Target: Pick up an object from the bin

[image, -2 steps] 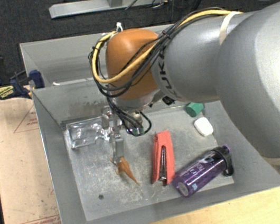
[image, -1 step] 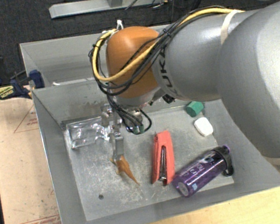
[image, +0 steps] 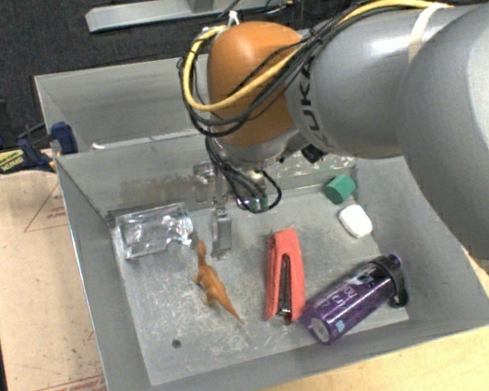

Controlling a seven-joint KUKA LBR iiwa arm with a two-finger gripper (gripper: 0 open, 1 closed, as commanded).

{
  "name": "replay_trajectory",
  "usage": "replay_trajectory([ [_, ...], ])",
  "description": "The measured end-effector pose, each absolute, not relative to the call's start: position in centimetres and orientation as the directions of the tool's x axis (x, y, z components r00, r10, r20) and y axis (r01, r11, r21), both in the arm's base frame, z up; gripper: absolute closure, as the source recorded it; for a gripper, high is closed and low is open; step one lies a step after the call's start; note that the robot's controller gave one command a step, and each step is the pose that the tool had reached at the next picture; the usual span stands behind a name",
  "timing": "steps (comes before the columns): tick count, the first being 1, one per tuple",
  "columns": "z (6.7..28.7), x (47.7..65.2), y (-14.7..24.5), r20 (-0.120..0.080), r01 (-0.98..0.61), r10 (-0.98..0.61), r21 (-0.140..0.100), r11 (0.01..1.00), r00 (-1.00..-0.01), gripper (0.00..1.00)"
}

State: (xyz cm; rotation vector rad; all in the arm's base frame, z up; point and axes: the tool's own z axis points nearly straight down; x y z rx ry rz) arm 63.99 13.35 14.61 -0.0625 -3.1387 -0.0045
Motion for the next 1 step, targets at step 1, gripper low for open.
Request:
replay_trajectory([
  [1, 13.32, 64.48, 12.12, -0.003, 0.22, 0.22, 0.003, 0.975, -0.975, 0.0],
])
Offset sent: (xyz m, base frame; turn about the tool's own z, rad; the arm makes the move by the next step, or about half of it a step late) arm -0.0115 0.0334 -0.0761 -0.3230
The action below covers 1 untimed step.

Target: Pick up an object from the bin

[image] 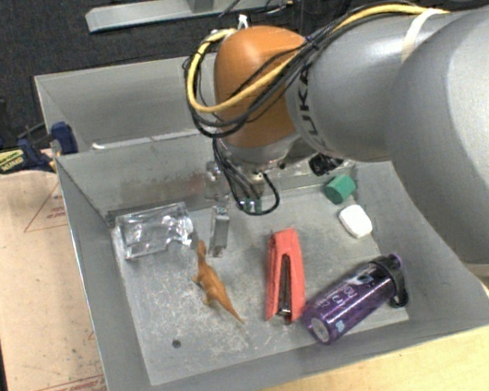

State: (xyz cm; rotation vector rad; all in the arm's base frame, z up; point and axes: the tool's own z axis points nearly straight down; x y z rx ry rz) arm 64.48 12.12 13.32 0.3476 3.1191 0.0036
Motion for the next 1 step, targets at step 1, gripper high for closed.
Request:
replay_trajectory([
  [1, 11.39, 63.94, 13.54, 0.001, 0.317, 0.317, 0.002, 0.948, -0.948, 0.0],
])
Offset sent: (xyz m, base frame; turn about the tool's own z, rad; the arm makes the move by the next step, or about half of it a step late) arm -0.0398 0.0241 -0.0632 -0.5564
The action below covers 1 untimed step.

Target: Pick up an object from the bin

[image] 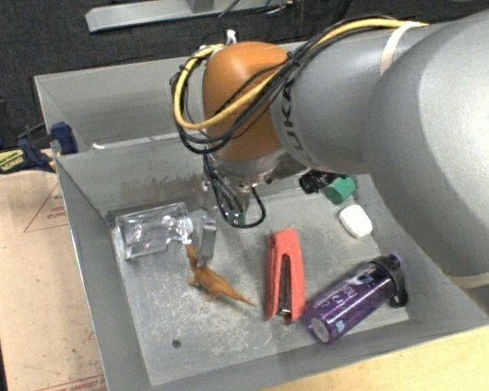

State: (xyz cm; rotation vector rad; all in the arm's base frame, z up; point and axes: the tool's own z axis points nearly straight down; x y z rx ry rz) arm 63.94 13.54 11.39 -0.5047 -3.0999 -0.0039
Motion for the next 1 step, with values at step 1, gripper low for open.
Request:
replay_trajectory([
  [1, 10.11, 62.92, 14.19, -0.009, 0.038, 0.038, 0.008, 0.999, -0.999, 0.0],
])
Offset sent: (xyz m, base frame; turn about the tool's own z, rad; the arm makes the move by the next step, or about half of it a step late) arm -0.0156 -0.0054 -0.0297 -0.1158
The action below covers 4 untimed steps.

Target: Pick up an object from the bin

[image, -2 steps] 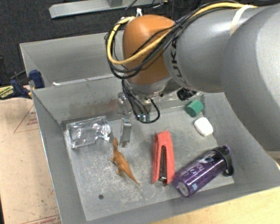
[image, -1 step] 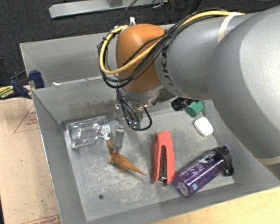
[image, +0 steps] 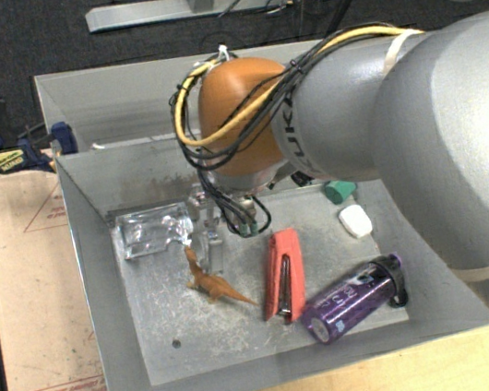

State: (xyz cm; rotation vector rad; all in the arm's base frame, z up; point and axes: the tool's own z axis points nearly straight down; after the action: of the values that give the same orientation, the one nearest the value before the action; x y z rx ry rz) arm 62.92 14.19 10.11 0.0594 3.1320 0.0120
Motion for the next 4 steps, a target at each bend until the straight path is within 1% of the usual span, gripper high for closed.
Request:
replay_trajectory([
  [1, 9.8, 62.8, 14.0, -0.011, -0.116, -0.116, 0.009, 0.993, -0.993, 0.0],
  [2, 8.8, 62.8, 13.3, -0.017, 0.055, 0.055, 0.013, 0.998, -0.998, 0.0],
  [3, 7.6, 62.2, 11.8, -0.008, 0.137, 0.137, 0.011, 0.99, -0.99, 0.0],
  [4, 7.2, 60.5, 9.6, -0.014, 0.063, 0.063, 0.012, 0.998, -0.998, 0.0],
])
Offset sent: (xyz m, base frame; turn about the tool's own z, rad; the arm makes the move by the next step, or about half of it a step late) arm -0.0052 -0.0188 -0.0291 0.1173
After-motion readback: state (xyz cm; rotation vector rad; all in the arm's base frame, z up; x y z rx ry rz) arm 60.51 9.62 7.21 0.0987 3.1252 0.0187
